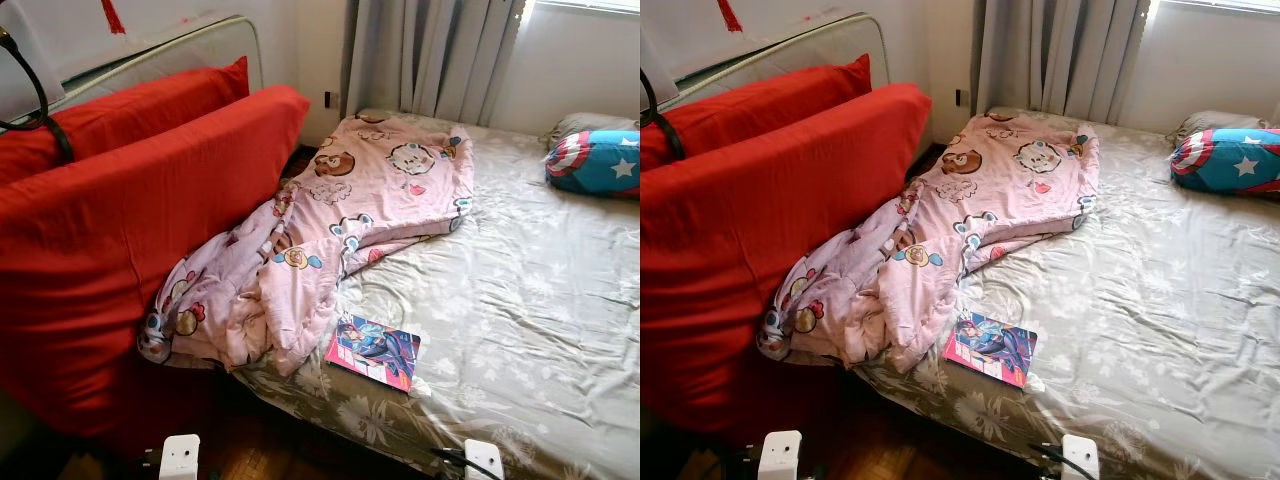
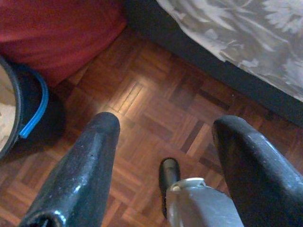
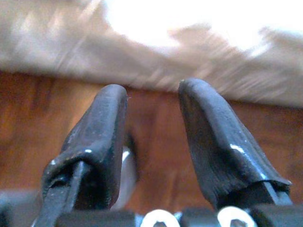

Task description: Clean up the room

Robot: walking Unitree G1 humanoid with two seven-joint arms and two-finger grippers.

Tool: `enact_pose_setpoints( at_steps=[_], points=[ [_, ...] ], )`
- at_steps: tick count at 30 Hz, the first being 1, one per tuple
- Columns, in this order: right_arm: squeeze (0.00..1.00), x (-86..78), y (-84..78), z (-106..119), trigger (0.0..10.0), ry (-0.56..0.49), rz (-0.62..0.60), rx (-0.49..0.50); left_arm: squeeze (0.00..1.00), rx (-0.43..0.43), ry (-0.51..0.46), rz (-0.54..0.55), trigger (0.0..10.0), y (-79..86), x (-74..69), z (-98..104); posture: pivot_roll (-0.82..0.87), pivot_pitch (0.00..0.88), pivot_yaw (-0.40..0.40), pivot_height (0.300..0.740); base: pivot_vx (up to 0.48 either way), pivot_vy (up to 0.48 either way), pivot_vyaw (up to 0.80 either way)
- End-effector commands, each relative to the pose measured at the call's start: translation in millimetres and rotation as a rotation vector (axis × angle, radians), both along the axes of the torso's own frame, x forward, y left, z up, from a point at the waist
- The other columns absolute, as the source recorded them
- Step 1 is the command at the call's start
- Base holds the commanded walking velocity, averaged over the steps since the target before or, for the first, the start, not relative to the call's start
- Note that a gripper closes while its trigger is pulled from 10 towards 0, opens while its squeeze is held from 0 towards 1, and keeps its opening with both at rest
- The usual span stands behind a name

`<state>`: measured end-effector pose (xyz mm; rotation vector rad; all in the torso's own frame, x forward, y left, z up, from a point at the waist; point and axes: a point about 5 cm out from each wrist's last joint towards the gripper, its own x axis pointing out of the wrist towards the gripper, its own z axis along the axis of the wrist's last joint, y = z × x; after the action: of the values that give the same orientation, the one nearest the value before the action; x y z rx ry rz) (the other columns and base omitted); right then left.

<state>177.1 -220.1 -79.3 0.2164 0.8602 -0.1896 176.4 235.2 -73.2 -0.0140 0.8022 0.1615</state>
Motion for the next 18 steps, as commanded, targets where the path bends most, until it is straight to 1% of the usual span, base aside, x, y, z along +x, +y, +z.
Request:
enact_pose_setpoints(
  at_steps=[1, 7, 14, 16, 17, 18],
  points=[
    [0.00, -1.7, 4.3, -1.6, 10.0, 0.000, -0.008, 0.023, 0.00, -0.022, 0.040, 0.008, 10.0, -1.7, -8.0, -5.0, 0.09, 0.000, -0.078, 0.740, 0.000, 0.000, 0.00],
    [0.00, -5.7, 9.0, -4.4, 10.0, 0.018, 0.022, 0.025, 0.00, -0.011, 0.039, 0.020, 10.0, 2.7, -7.4, -3.8, 0.09, 0.000, -0.083, 0.740, 0.000, 0.000, 0.00],
    [0.00, -9.4, 7.8, -5.6, 10.0, 0.021, 0.021, 0.033, 0.00, -0.013, 0.042, 0.018, 10.0, 7.0, -10.9, -4.0, 0.08, 0.000, -0.074, 0.740, 0.000, 0.000, 0.00],
    [0.00, -7.2, 7.7, -4.4, 10.0, 0.007, 0.012, 0.039, 0.00, -0.009, 0.021, 0.019, 10.0, 10.9, -10.7, -2.0, 0.08, 0.000, -0.074, 0.740, 0.000, 0.000, 0.00],
    [0.00, -4.7, 8.4, -3.2, 10.0, -0.006, 0.014, 0.045, 0.00, 0.000, -0.007, 0.012, 10.0, 10.9, -6.1, 0.8, 0.09, 0.000, -0.077, 0.740, 0.000, 0.000, 0.00],
    [0.00, -4.7, 8.4, -3.2, 10.0, -0.006, 0.014, 0.045, 0.00, 0.000, -0.007, 0.012, 10.0, 10.9, -6.1, 0.8, 0.09, 0.000, -0.077, 0.740, 0.000, 0.000, 0.00]
  ],
)
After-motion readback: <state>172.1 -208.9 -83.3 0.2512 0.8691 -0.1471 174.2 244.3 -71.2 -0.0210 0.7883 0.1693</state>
